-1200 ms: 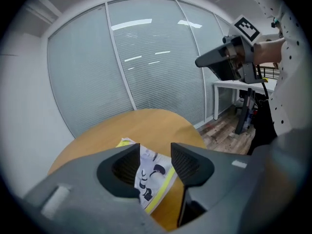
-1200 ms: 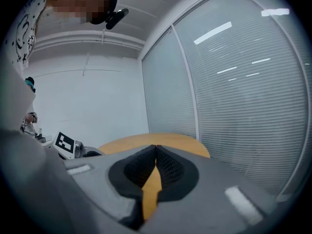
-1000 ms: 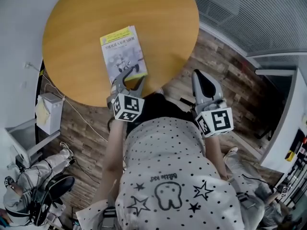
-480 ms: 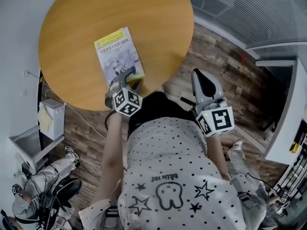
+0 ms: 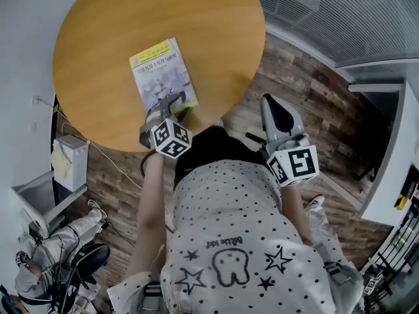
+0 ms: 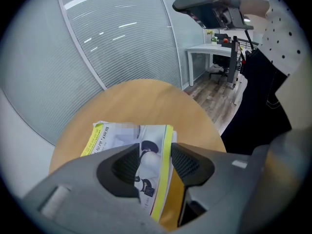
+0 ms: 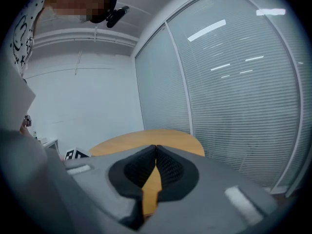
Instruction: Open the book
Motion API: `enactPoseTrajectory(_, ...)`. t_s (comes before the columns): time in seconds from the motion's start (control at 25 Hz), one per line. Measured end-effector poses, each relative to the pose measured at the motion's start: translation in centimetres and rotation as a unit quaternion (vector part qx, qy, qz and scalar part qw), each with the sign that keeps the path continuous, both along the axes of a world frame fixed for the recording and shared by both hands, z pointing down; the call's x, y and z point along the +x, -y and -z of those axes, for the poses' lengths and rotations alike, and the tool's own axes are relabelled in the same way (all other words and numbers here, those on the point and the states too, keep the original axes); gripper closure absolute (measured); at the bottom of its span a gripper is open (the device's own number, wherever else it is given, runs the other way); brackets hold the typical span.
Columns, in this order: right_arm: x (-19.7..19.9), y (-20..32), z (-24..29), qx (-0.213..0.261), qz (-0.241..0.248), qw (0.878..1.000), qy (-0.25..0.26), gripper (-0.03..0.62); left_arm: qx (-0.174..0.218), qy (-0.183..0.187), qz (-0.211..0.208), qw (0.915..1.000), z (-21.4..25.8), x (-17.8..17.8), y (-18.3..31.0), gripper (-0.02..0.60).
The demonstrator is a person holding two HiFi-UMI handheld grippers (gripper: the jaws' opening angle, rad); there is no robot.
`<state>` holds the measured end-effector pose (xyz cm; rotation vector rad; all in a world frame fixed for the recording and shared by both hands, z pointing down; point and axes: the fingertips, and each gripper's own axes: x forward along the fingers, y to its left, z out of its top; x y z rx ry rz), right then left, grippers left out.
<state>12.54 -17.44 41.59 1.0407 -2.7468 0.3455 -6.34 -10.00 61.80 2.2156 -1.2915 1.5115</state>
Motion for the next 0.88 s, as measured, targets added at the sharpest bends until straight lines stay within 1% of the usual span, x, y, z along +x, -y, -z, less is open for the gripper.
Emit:
enactPoseTrajectory(0.08,-0.1,-0.1,0.1,0.002,0.001,1.0,0.0,0.589,0.013,-0.008,0.014,0.9998,1.0,-0.3,-0.1,0.381)
enactPoseTrajectory(0.16,0.0,-0.1,0.1,0.002,0.001,1.0,0.001,0.589,0.033,-0.02,0.039,0.9985,2.1,-0.9,-0.1,0.407)
enactPoseTrajectory(0.28,-0.1,-0.1,0.0,0.001,0.002,1.0,0.001,0.589,0.065,-0.028,0.084,0.9939,3.1,-1.9,0.2,0.484)
enactPoseTrajectory(0.32,-0.3,-0.2,0.0,0.0,0.003,1.0,0.001,0.589,0.07,-0.028,0.094,0.9928,3.0,-2.1,0.2,0.526)
enactPoseTrajectory(0.36,-0.5,-0.2,0.0,-0.001,0.004,1.0,0.001,0.589,0.07,-0.028,0.098,0.9923,2.7,-2.0,0.2,0.538)
enactPoseTrajectory(0.48,-0.9,-0.4,0.4,-0.001,0.008,1.0,0.001,0.589,0.059,-0.025,0.098,0.9931,1.5,-1.1,0.4,0.538)
enactPoseTrajectory(0.6,-0.9,-0.6,0.5,0.001,0.009,1.0,0.001,0.589,0.062,-0.019,0.108,0.9921,1.3,-1.0,0.5,0.541)
enactPoseTrajectory(0.76,-0.5,-0.7,0.2,-0.001,0.006,1.0,-0.002,0.589,0.076,-0.039,0.138,0.9867,2.7,-1.6,0.6,0.563)
enactPoseTrajectory(0.88,-0.7,-0.8,0.3,0.0,0.007,1.0,-0.001,0.589,0.084,-0.065,0.173,0.9792,3.8,-2.4,0.5,0.565)
